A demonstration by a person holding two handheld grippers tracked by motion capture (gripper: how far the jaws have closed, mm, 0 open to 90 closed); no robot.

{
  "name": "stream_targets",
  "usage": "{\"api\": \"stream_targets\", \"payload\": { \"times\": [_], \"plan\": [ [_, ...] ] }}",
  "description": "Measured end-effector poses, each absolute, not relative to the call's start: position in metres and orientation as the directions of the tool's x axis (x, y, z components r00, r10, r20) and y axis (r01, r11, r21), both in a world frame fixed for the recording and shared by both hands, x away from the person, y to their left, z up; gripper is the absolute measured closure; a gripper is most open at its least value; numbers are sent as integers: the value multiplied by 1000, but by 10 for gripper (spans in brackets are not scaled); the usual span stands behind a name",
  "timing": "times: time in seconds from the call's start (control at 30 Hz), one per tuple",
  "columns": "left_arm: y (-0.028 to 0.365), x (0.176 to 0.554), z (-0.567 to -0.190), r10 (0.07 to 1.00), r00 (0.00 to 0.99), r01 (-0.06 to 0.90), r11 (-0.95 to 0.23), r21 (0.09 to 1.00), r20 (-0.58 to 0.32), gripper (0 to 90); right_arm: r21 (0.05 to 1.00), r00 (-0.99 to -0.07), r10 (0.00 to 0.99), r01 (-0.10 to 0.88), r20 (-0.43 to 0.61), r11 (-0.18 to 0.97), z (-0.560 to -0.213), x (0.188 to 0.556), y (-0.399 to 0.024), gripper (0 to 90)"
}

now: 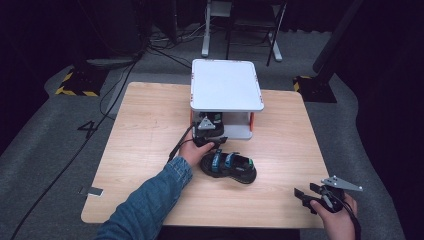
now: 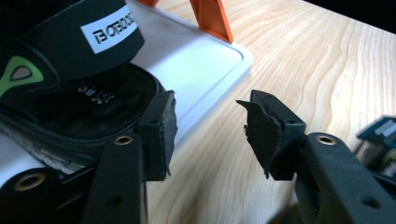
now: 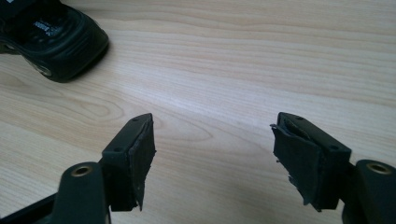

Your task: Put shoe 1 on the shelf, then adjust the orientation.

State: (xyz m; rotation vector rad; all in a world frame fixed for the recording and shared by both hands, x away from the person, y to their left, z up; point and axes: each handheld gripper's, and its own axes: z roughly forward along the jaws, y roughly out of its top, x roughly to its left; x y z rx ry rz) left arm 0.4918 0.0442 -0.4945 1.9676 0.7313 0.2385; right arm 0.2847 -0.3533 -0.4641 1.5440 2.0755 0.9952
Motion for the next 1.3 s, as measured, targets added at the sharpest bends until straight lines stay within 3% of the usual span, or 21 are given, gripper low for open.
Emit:
{"api": "stream_targets", "payload": {
  "times": [0.17, 0.4, 0.5, 0.63, 1.0, 1.3],
  "plan": [
    [45, 498, -498, 617, 780, 378, -333, 863, -104, 511, 724, -314, 942, 677, 116, 136, -463, 280, -357, 300],
    [53, 495, -495, 612, 779, 378, -292, 879, -132, 364, 721, -342, 932, 675, 116, 157, -462, 283, -349, 300],
    [59, 486, -485, 603, 789, 372, -308, 876, -123, 354, 729, -346, 931, 666, 115, 157, -461, 286, -349, 300],
    [72, 468, -465, 612, 789, 328, -360, 873, -44, 350, 738, -355, 928, 656, 116, 159, -458, 294, -348, 300],
    [121, 420, -426, 694, 719, 375, -354, 857, -28, 326, 747, -439, 891, 629, 113, 215, -453, 323, -322, 300],
    [167, 395, -418, 754, 654, 442, -320, 838, -57, 290, 767, -494, 862, 595, 112, 242, -447, 338, -307, 302]
  ]
}}
